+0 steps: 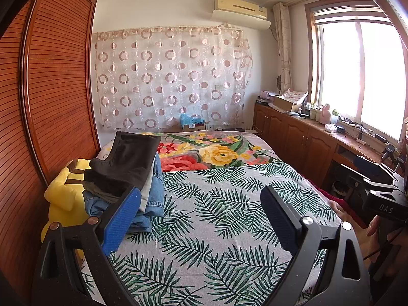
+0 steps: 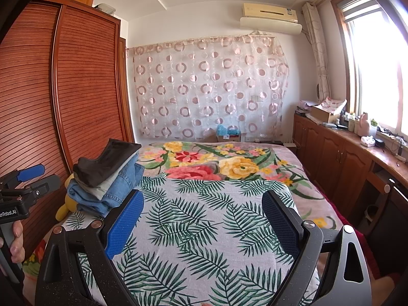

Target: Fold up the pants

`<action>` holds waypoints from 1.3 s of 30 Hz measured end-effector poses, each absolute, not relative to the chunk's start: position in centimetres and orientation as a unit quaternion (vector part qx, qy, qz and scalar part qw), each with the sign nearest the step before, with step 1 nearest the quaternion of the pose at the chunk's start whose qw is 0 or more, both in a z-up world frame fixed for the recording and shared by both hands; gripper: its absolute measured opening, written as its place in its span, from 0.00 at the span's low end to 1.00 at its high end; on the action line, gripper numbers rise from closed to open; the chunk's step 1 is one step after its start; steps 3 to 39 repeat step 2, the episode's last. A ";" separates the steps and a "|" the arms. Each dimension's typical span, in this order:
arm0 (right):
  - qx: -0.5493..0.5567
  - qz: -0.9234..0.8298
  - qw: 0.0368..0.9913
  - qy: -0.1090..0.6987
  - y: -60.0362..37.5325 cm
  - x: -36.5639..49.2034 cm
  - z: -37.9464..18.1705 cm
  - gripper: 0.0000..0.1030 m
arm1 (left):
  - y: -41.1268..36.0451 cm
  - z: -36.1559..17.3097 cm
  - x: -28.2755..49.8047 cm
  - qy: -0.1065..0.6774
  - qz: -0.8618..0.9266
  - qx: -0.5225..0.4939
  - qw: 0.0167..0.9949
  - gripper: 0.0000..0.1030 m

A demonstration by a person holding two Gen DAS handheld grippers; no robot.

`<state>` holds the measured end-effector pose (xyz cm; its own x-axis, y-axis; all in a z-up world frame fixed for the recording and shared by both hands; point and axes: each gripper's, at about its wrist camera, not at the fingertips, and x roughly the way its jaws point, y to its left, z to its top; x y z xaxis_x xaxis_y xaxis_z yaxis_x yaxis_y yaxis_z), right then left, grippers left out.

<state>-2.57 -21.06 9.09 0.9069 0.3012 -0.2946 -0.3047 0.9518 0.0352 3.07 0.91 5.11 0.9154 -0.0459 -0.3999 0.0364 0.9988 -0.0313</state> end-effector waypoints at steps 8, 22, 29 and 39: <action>-0.006 0.155 0.976 0.150 -21.1 -2.6 9.1 0.92 | 0.9 5.5 3.1 0.205 -0.021 -0.011 0.978 0.93; -0.006 0.155 0.976 0.150 -21.1 -2.6 9.1 0.92 | 0.9 5.5 3.1 0.205 -0.021 -0.011 0.978 0.93; -0.006 0.155 0.976 0.150 -21.1 -2.6 9.1 0.92 | 0.9 5.5 3.1 0.205 -0.021 -0.011 0.978 0.93; -0.006 0.155 0.976 0.150 -21.1 -2.6 9.1 0.92 | 0.9 5.5 3.1 0.205 -0.021 -0.011 0.978 0.93</action>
